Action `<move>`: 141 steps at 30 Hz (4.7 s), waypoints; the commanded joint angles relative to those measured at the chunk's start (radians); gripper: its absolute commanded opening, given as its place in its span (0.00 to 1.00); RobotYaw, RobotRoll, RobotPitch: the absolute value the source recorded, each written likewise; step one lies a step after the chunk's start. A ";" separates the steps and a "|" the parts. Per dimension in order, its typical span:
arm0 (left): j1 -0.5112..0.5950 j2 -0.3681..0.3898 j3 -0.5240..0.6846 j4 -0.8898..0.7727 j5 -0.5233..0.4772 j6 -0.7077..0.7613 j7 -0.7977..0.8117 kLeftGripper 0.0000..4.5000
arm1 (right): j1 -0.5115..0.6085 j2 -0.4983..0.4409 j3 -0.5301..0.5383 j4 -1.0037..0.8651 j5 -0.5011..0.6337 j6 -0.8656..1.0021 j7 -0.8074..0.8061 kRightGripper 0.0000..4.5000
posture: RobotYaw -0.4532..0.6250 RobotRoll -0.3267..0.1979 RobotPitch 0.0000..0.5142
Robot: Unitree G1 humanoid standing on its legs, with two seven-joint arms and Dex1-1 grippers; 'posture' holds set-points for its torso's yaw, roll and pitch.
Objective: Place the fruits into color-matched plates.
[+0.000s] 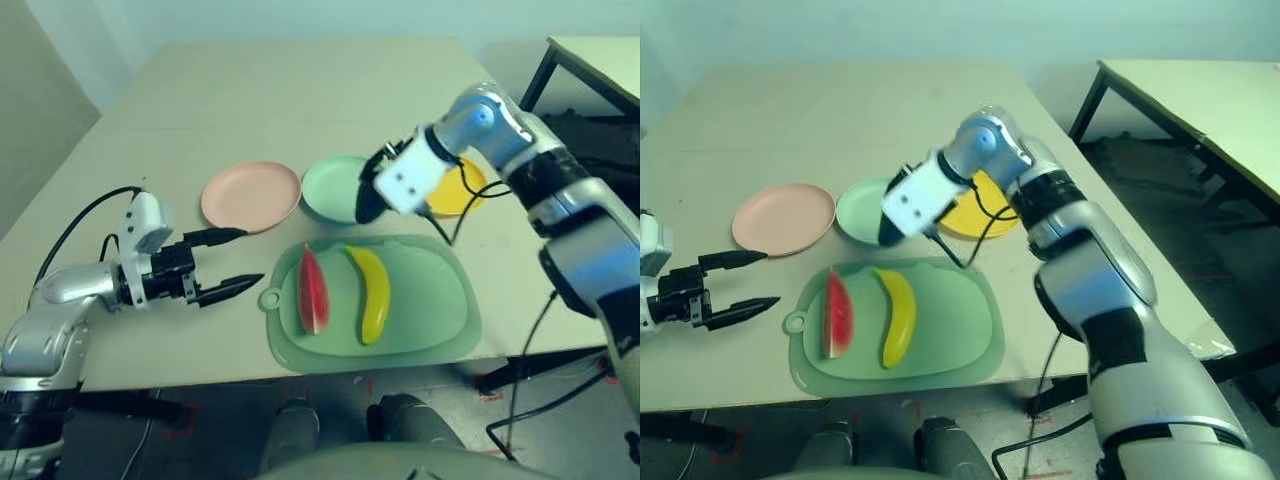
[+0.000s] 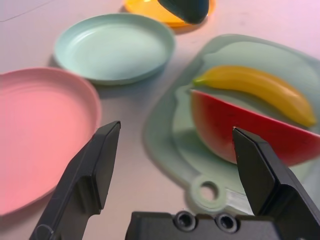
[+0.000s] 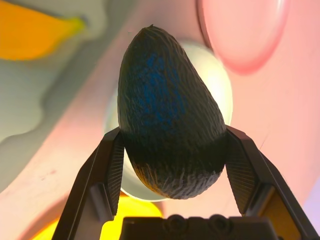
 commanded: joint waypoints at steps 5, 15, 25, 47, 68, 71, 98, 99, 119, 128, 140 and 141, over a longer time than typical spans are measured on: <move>-0.047 -0.005 -0.045 -0.098 0.027 0.138 0.136 1.00 | -0.012 0.071 0.008 0.112 -0.130 0.016 -0.196 0.71 | 0.50 0.62 0.12; -0.092 -0.012 -0.066 -0.108 0.032 0.174 0.172 1.00 | 0.030 0.100 0.044 0.149 -0.252 0.021 -0.282 0.71 | 0.51 0.62 0.11; -0.098 -0.013 -0.084 -0.079 0.056 0.135 0.139 1.00 | 0.044 0.096 0.019 0.136 -0.250 0.000 -0.252 1.00 | 0.49 0.62 0.11; -0.040 0.086 -0.069 0.005 -0.006 -0.086 -0.301 1.00 | 0.176 -0.234 0.092 -0.494 0.197 -0.306 0.407 1.00 | 0.45 0.62 0.09; -0.007 0.083 -0.044 -0.022 -0.021 -0.108 -0.314 1.00 | 0.288 -0.118 0.171 -0.575 0.083 -0.220 0.412 1.00 | 0.49 0.62 0.11; 0.006 0.082 -0.043 -0.035 -0.023 -0.106 -0.308 1.00 | 0.292 -0.090 0.178 -0.533 0.044 -0.224 0.377 1.00 | 0.49 0.62 0.11; -0.068 0.023 -0.056 -0.022 -0.052 -0.008 -0.185 1.00 | 0.066 -0.159 0.106 -0.076 -0.087 -0.186 0.285 0.37 | 0.47 0.62 0.09; -0.076 0.021 -0.058 -0.022 -0.052 0.004 -0.174 1.00 | 0.045 -0.149 0.106 -0.037 -0.110 -0.166 0.243 0.37 | 0.47 0.62 0.08; -0.054 0.036 -0.055 -0.063 -0.052 0.055 -0.156 1.00 | -0.019 -0.099 0.084 0.227 -0.299 0.270 -0.161 0.37 | 0.47 0.62 0.11; -0.056 0.029 -0.050 -0.074 -0.068 0.065 -0.159 1.00 | 0.031 -0.085 0.096 0.244 -0.363 0.344 -0.259 0.37 | 0.48 0.62 0.13; -0.014 0.045 -0.026 -0.102 -0.077 0.063 -0.157 1.00 | 0.073 -0.054 0.092 0.255 -0.417 0.357 -0.319 0.37 | 0.50 0.62 0.14; -0.010 0.045 -0.025 -0.106 -0.079 0.064 -0.155 1.00 | 0.073 -0.053 0.091 0.256 -0.418 0.358 -0.320 0.37 | 0.50 0.62 0.14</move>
